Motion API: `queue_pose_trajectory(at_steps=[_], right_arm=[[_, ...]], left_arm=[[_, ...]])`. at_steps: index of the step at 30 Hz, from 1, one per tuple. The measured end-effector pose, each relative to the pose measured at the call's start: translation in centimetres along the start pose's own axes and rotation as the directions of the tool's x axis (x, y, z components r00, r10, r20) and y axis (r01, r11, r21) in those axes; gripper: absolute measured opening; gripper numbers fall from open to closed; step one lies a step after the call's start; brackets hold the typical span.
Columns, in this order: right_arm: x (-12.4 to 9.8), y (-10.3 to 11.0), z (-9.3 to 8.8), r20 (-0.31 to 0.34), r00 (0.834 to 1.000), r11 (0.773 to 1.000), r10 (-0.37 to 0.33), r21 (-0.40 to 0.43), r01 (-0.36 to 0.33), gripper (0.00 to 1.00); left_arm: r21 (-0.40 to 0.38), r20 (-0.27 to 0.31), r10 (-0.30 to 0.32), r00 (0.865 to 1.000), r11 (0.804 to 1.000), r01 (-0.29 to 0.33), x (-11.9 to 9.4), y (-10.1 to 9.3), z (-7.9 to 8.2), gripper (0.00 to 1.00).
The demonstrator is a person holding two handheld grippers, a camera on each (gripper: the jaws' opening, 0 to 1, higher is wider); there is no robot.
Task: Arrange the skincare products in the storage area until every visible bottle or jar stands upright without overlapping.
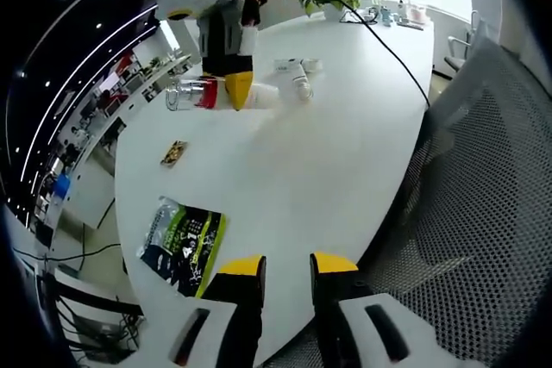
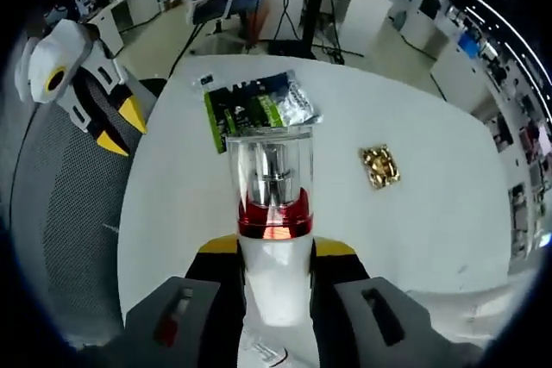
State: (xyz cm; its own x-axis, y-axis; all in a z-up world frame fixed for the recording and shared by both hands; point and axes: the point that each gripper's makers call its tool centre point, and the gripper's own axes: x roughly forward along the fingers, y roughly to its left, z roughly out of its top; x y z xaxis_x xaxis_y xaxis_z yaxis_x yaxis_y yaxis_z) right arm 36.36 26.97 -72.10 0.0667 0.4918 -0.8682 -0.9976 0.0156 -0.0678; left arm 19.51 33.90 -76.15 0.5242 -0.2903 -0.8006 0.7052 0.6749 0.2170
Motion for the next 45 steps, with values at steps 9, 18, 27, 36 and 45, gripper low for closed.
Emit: queue_pose_trajectory(at_steps=[9, 18, 27, 36, 45], right_arm=[[-1.0, 1.1, 4.7, 0.207, 0.977, 0.986, -0.056, 0.163, 0.022, 0.25], [-0.9, 2.7, 7.2, 0.321, 0.943, 0.975, -0.090, 0.223, 0.017, 0.25], [-0.2, 2.3, 8.9, 0.401, 0.901, 0.958, -0.167, 0.281, 0.053, 0.25], [1.2, 1.0, 7.7, 0.417, 0.885, 0.920, -0.209, 0.391, 0.033, 0.25], [2.2, 1.2, 7.9, 0.465, 0.861, 0.927, -0.204, 0.374, 0.018, 0.25]], left_arm=[[-0.019, 0.063, 0.010, 0.998, 1.000, -0.009, -0.5, 0.2, 1.1, 0.21], [-0.028, 0.036, -0.002, 0.999, 1.000, 0.003, -0.2, -0.1, 0.7, 0.21], [-0.023, 0.033, -0.006, 0.999, 1.000, 0.007, -0.1, -0.2, 0.6, 0.21], [-0.029, 0.032, -0.003, 0.999, 1.000, 0.004, 0.1, -0.1, 0.5, 0.21], [0.000, 0.061, 0.000, 0.998, 1.000, 0.000, -0.3, -0.3, 0.9, 0.18]])
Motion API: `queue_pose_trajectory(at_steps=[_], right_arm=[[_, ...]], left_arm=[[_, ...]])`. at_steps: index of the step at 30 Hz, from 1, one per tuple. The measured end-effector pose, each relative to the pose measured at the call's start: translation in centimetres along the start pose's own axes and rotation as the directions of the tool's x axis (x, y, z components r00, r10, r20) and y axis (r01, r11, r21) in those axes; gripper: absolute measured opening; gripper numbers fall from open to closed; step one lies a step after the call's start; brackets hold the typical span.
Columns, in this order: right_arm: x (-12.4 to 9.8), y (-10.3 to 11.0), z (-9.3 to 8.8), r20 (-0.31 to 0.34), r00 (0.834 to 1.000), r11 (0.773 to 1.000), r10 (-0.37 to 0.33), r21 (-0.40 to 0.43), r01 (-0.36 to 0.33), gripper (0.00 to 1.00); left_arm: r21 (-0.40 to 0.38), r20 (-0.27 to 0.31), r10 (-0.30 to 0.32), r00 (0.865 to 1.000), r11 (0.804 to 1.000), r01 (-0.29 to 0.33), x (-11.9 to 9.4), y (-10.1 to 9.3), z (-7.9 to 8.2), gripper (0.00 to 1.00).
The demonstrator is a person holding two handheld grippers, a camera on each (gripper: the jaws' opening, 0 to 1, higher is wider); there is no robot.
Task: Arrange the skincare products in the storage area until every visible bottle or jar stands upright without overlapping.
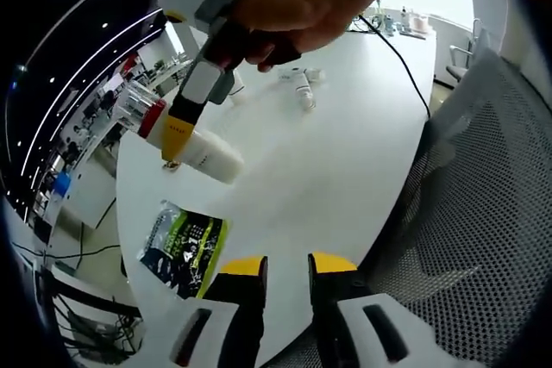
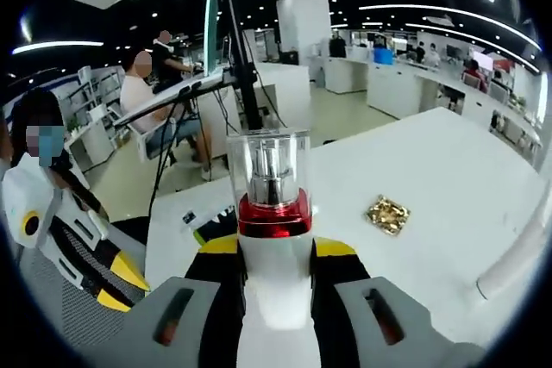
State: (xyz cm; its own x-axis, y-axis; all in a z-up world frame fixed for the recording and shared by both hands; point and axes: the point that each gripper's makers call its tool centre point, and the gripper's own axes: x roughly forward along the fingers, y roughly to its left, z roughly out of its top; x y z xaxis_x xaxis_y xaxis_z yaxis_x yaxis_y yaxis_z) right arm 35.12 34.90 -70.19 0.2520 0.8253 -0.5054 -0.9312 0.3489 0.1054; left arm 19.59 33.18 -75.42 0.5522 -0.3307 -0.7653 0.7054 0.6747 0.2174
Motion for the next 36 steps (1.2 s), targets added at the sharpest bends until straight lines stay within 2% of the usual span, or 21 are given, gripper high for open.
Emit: queue_pose_trajectory(at_steps=[7, 12, 18, 25, 30, 36], right_arm=[[-0.2, 0.9, -0.1, 0.062, 0.998, 0.999, 0.021, -0.027, -0.019, 0.25], [-0.6, 1.6, -0.9, 0.077, 0.996, 0.998, 0.043, -0.040, -0.040, 0.25], [-1.2, 1.9, -1.0, 0.114, 0.993, 0.999, 0.032, -0.022, -0.030, 0.25], [-1.0, 2.5, -1.1, 0.163, 0.986, 0.998, 0.041, -0.062, -0.031, 0.26], [-1.1, 2.8, -2.1, 0.172, 0.984, 0.997, 0.038, -0.071, -0.026, 0.26], [-2.5, 2.8, -2.8, 0.230, 0.973, 0.999, 0.016, -0.037, -0.008, 0.27]], left_arm=[[0.004, -0.007, -0.008, 1.000, 1.000, 0.008, 0.1, -0.2, -0.2, 0.18], [0.005, 0.004, 0.000, 1.000, 1.000, 0.000, 0.0, 0.0, 0.0, 0.17], [0.005, -0.002, -0.004, 1.000, 1.000, 0.004, 0.0, -0.2, -0.1, 0.17], [0.021, -0.010, -0.016, 1.000, 1.000, 0.016, 0.2, -0.4, -0.2, 0.17], [0.031, -0.006, -0.020, 1.000, 0.999, 0.020, 0.2, -0.6, -0.2, 0.17], [0.038, 0.005, -0.020, 1.000, 0.999, 0.020, 0.1, -0.6, 0.0, 0.17]])
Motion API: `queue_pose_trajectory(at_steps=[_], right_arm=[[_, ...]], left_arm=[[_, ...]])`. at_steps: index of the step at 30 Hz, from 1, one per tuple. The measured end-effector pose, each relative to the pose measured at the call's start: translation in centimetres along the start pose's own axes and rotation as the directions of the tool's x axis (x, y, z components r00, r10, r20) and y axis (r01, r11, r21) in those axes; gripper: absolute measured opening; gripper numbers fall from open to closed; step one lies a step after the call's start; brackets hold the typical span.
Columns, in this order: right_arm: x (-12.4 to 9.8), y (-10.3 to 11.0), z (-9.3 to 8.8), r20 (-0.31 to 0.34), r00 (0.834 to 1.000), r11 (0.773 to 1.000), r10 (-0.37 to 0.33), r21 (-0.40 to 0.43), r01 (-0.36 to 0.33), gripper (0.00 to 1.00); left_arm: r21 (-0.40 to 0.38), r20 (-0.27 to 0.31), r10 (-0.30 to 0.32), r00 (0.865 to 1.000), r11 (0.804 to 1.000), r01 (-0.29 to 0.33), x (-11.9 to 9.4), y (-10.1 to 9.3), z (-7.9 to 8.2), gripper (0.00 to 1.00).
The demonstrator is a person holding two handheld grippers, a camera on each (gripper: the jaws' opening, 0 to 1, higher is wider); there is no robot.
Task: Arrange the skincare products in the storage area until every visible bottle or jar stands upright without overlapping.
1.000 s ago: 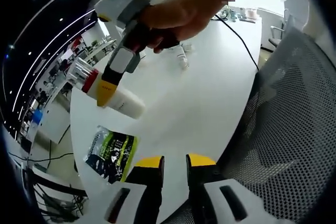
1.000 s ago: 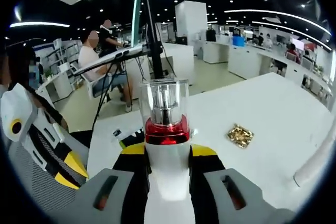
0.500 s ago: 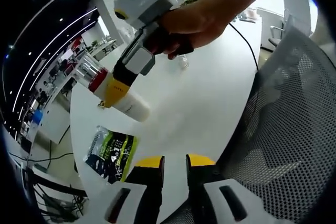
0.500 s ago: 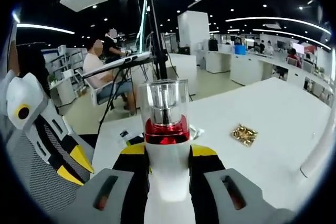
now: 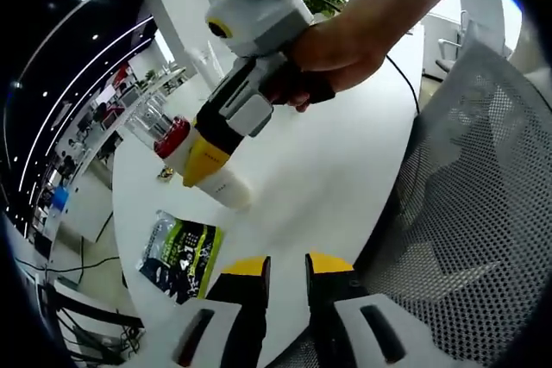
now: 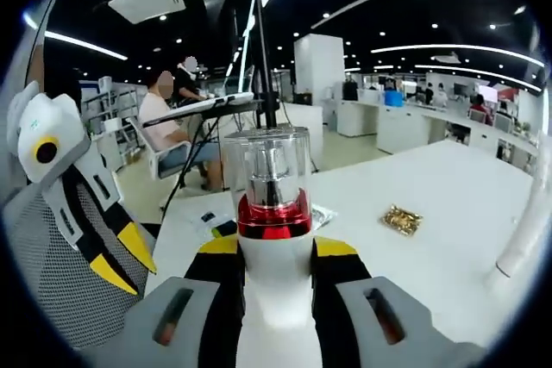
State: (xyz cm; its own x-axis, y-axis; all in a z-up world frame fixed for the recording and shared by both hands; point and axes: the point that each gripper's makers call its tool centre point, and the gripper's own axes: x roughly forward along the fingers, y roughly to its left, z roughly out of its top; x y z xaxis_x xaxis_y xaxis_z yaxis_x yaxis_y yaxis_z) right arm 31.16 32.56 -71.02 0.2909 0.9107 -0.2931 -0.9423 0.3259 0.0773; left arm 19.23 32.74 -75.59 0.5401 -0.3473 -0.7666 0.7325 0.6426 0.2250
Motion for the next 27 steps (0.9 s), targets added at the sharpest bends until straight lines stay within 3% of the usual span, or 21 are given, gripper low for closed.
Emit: queue_pose_trajectory(at_steps=[1, 2, 12, 20, 27], right_arm=[[-0.3, -0.1, 0.0, 0.012, 1.000, 0.999, -0.012, 0.030, 0.012, 0.27], [-0.6, 0.0, -0.1, 0.009, 1.000, 1.000, -0.012, 0.001, 0.012, 0.27], [-0.7, -0.3, -0.4, -0.004, 0.999, 0.998, -0.035, 0.050, 0.035, 0.28], [-0.4, -1.0, -0.4, -0.030, 0.994, 0.990, -0.104, 0.087, 0.107, 0.30], [-0.6, -1.6, -0.5, -0.044, 0.990, 0.981, -0.133, 0.138, 0.138, 0.42]], left_arm=[[0.001, 0.001, 0.000, 1.000, 1.000, 0.000, 0.0, 0.0, 0.0, 0.17], [0.002, 0.003, 0.001, 1.000, 1.000, -0.001, -0.1, 0.0, 0.1, 0.17], [0.009, 0.007, 0.003, 1.000, 1.000, -0.003, -0.2, 0.0, 0.2, 0.17], [0.017, 0.015, 0.019, 1.000, 1.000, -0.019, -0.3, 0.3, 0.4, 0.17], [0.020, 0.013, 0.023, 1.000, 1.000, -0.024, -0.3, 0.5, 0.3, 0.17]])
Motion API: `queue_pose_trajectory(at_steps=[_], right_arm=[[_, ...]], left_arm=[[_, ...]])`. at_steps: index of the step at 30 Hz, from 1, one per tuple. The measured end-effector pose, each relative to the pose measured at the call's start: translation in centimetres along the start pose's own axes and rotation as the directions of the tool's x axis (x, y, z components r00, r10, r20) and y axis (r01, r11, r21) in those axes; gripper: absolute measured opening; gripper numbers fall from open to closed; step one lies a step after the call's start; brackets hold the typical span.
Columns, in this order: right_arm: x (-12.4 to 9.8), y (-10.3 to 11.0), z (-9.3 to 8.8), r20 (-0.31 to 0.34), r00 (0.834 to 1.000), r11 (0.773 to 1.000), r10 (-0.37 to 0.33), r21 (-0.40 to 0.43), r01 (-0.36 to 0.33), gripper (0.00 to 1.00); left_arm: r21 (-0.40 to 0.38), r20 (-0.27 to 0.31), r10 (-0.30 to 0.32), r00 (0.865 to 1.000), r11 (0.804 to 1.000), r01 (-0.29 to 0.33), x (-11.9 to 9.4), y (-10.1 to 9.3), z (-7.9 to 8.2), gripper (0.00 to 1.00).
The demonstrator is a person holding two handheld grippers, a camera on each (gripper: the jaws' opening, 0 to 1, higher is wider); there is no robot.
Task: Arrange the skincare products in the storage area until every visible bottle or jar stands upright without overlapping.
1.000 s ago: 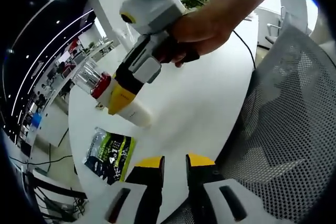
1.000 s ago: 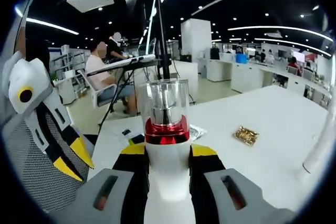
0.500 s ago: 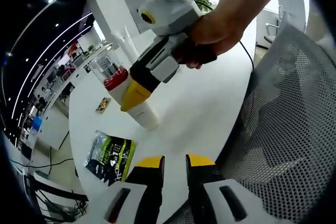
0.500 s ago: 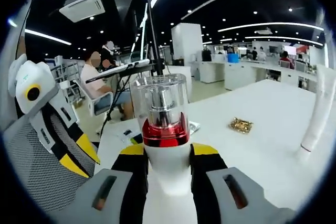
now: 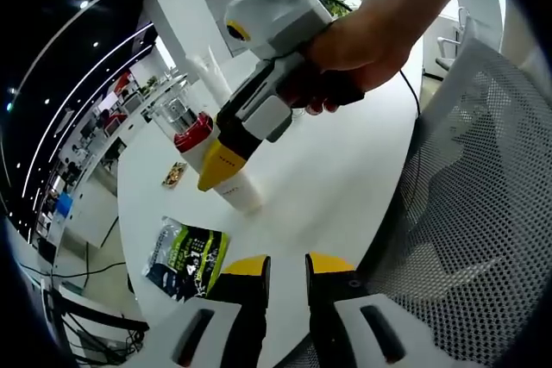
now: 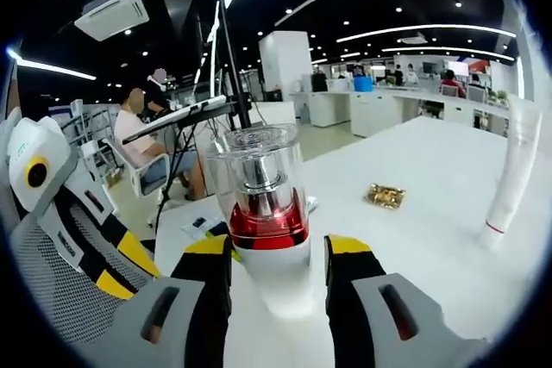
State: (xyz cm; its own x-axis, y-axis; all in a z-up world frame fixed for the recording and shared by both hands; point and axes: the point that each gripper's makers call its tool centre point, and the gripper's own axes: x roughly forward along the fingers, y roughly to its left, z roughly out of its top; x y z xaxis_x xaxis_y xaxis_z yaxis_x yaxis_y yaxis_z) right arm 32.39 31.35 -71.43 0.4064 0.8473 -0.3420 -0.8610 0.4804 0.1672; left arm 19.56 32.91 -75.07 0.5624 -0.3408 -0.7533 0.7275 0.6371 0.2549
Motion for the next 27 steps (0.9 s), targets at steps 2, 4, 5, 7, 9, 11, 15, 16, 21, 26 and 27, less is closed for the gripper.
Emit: queue_pose_trajectory(at_steps=[2, 4, 5, 7, 9, 11, 15, 16, 21, 26, 27], right_arm=[[-0.1, -0.2, 0.0, 0.003, 1.000, 1.000, -0.009, 0.004, 0.009, 0.43], [-0.2, -0.3, 0.1, 0.005, 1.000, 1.000, -0.013, 0.008, 0.012, 0.46], [-0.2, -0.3, 0.1, 0.004, 1.000, 1.000, -0.012, 0.008, 0.012, 0.48], [-0.3, -0.1, -0.3, -0.013, 1.000, 0.999, -0.003, 0.035, 0.003, 0.49], [-0.6, 0.0, -0.6, -0.024, 1.000, 0.999, -0.004, 0.051, 0.006, 0.48], [-1.0, 0.2, -0.8, -0.030, 1.000, 0.998, -0.008, 0.070, 0.010, 0.48], [-1.9, 0.7, -1.9, -0.072, 0.997, 0.987, -0.006, 0.160, 0.017, 0.44], [-2.1, 0.6, -1.9, -0.069, 0.998, 0.986, -0.007, 0.167, 0.019, 0.41], [-3.8, 0.1, -4.2, -0.154, 0.987, 0.938, -0.039, 0.334, 0.089, 0.40], [-6.0, 0.1, -5.6, -0.181, 0.982, 0.929, -0.051, 0.353, 0.113, 0.40], [-6.4, 0.3, -6.1, -0.200, 0.979, 0.924, -0.047, 0.364, 0.119, 0.42]], left_arm=[[-0.004, 0.002, 0.004, 1.000, 1.000, -0.003, 0.0, 0.1, 0.0, 0.17], [-0.005, 0.000, 0.006, 1.000, 1.000, -0.006, 0.0, 0.1, 0.0, 0.17], [-0.004, 0.001, 0.008, 1.000, 1.000, -0.008, 0.0, 0.2, 0.0, 0.17], [-0.006, 0.002, 0.010, 1.000, 1.000, -0.010, -0.1, 0.2, 0.0, 0.17], [-0.007, 0.001, 0.015, 1.000, 1.000, -0.015, -0.1, 0.3, 0.0, 0.17], [-0.011, 0.007, 0.020, 1.000, 1.000, -0.020, -0.2, 0.4, 0.1, 0.17], [-0.009, 0.000, 0.021, 1.000, 1.000, -0.021, -0.1, 0.4, 0.0, 0.17], [-0.010, 0.001, 0.023, 1.000, 1.000, -0.023, -0.1, 0.5, 0.0, 0.17], [-0.012, -0.009, 0.022, 1.000, 1.000, -0.022, 0.1, 0.5, -0.2, 0.17], [-0.016, -0.018, 0.022, 1.000, 1.000, -0.023, 0.1, 0.5, -0.3, 0.17], [-0.021, -0.019, 0.023, 1.000, 0.999, -0.024, 0.1, 0.6, -0.4, 0.17]])
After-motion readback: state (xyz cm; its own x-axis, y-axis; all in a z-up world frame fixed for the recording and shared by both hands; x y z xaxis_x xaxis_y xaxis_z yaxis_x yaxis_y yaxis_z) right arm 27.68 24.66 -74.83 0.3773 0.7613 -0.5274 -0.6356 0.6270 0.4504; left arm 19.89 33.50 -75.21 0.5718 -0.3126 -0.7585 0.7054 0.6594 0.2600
